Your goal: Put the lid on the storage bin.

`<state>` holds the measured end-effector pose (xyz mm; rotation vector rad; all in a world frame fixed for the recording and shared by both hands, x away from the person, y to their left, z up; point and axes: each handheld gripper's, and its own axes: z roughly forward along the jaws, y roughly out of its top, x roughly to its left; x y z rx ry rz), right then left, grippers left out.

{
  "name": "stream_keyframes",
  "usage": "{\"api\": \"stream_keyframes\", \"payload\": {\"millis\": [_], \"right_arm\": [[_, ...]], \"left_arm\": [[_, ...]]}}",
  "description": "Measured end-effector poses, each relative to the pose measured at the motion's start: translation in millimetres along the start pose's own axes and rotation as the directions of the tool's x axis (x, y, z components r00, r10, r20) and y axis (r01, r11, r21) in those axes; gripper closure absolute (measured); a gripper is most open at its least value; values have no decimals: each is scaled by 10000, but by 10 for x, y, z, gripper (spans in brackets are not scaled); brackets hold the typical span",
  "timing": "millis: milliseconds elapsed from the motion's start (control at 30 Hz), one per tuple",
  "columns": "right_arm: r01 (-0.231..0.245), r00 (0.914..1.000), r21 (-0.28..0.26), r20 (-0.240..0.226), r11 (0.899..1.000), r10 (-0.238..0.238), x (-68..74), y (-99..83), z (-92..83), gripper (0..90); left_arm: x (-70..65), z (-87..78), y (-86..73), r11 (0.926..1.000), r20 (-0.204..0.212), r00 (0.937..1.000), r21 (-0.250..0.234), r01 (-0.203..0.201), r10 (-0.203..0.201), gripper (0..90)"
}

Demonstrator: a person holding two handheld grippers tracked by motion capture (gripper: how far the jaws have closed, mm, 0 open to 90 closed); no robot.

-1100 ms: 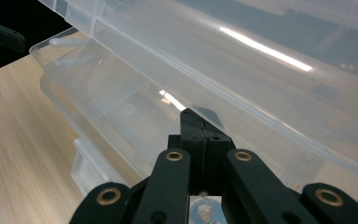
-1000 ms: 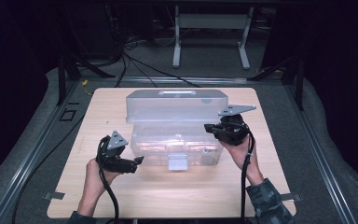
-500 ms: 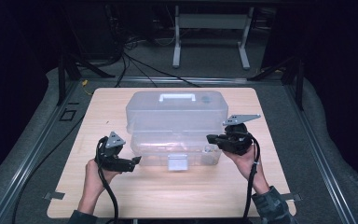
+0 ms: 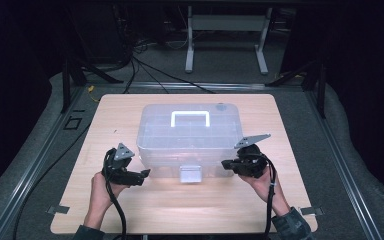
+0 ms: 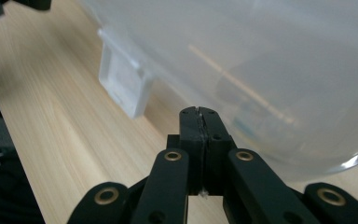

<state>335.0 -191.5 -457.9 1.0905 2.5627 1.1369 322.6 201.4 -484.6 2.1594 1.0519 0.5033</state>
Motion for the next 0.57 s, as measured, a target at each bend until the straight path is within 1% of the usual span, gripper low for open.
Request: {"api": "stream_keyframes", "payload": {"millis": [67,100,167,200,233,267,333,367,400,433,467,500,533,567], "right_arm": [[34,10000,222,-45,9997,-33,15,-70,35,888],[87,10000,386,23,9992,-88,21,-121,43,881],[74,10000,506,50,9987,-77,12,-203,56,866],[45,9999,551,92,9985,-50,3,-254,61,855],[-3,9999,618,128,9981,-5,-14,-309,69,827],[-29,9998,737,216,9973,14,-33,-364,78,778],[-50,9987,940,501,9956,2,-81,-469,94,596],[-130,9991,1051,416,9944,87,-112,-515,100,505],[-157,9991,1037,418,9945,114,-145,-557,100,425],[-228,9980,1044,603,9943,165,-167,-594,94,352],[-179,9948,1163,1015,9930,61,-188,-623,84,272],[-283,9927,1151,1197,9930,144,-217,-652,83,207],[-386,9944,958,1015,9947,288,-268,-684,88,168],[-458,9888,1032,1464,9936,304,-297,-703,78,149]], "left_arm": [[12,1,-39,10000,-72,9999,43,90,-89,129],[19,2,-54,9999,-101,9999,78,70,-70,127],[27,7,-103,9998,-199,9997,121,126,-124,127],[32,14,-131,9998,-245,9996,186,124,-119,126],[31,26,-165,9996,-263,9994,192,226,-221,122],[32,39,-200,9993,-297,9992,253,282,-274,118],[45,74,-259,9985,-370,9990,478,261,-244,98],[56,96,-282,9981,-471,9986,572,248,-221,79],[76,114,-300,9974,-547,9982,667,272,-235,56],[103,132,-314,9967,-537,9981,742,339,-300,34],[127,147,-327,9961,-530,9977,761,450,-410,17],[151,158,-340,9956,-538,9975,784,507,-466,6],[170,173,-353,9952,-514,9973,793,573,-533,1],[187,187,-362,9948,-545,9970,833,590,-545,2]]}}
